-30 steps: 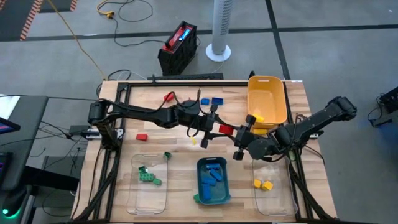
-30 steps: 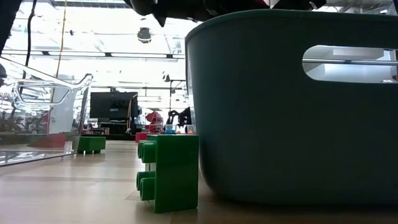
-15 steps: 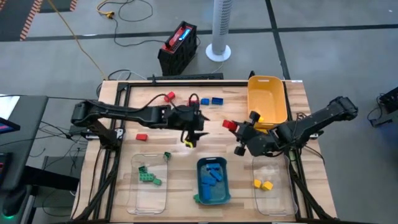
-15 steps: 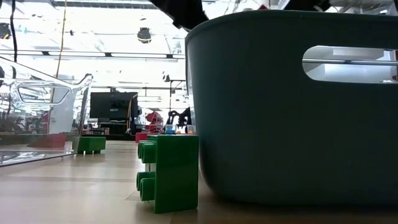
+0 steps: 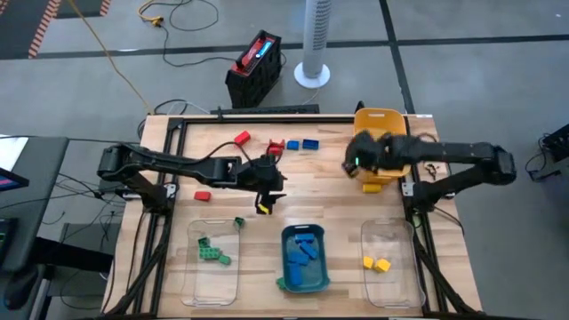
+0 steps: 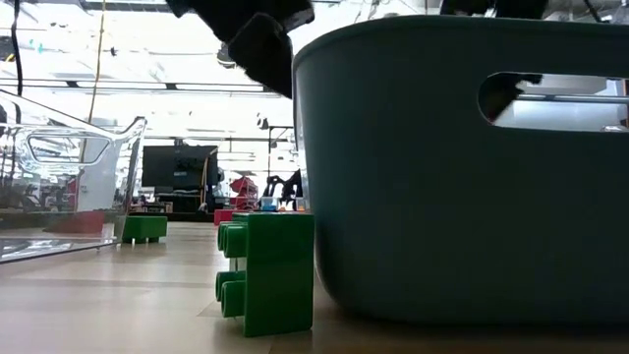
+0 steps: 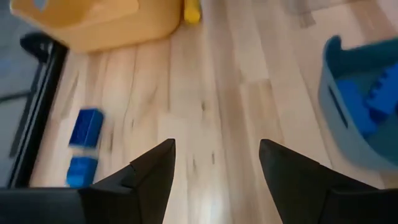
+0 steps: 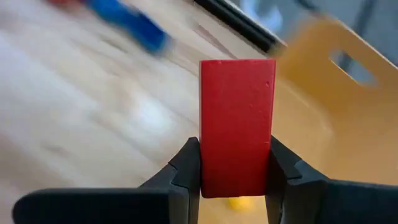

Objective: Sort blocks

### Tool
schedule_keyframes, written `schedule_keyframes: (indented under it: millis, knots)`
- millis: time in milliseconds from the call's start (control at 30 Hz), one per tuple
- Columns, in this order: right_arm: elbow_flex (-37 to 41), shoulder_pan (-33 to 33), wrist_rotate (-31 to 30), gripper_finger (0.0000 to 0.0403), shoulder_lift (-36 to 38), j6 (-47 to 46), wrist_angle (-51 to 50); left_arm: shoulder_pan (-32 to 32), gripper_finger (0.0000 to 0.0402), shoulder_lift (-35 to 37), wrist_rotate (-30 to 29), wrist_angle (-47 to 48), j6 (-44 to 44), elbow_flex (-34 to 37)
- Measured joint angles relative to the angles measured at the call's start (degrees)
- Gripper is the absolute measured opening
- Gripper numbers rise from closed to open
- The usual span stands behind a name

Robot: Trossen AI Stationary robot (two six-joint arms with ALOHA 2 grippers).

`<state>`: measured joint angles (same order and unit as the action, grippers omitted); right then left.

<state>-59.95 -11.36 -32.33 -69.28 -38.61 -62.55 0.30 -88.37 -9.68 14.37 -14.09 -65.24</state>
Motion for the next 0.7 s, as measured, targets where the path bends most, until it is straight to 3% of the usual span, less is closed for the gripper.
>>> schedule_keyframes:
  millis: [200, 300, 400, 700]
  knots:
    - [-0.1, -23.0, 16.0, 0.0110, -0.8, 9.6, -0.9, 1.3, 0.0226, 3.2, -0.5, -9.1, -0.2, 6.2]
    - [-0.1, -31.5, 20.4, 0.0110, -3.0, 14.0, -0.5, 1.9, 0.0226, 4.0, -0.4, -10.3, -0.4, 6.5]
    - [0.0, -34.9, 23.3, 0.0110, -7.2, 16.0, -1.1, 2.2, 0.0226, 4.2, -0.4, -11.0, -0.2, 6.5]
    - [-2.8, -34.8, 25.5, 0.0114, -22.5, 18.1, -7.1, 2.1, 0.0226, 4.3, -0.2, -8.2, 0.4, 6.5]
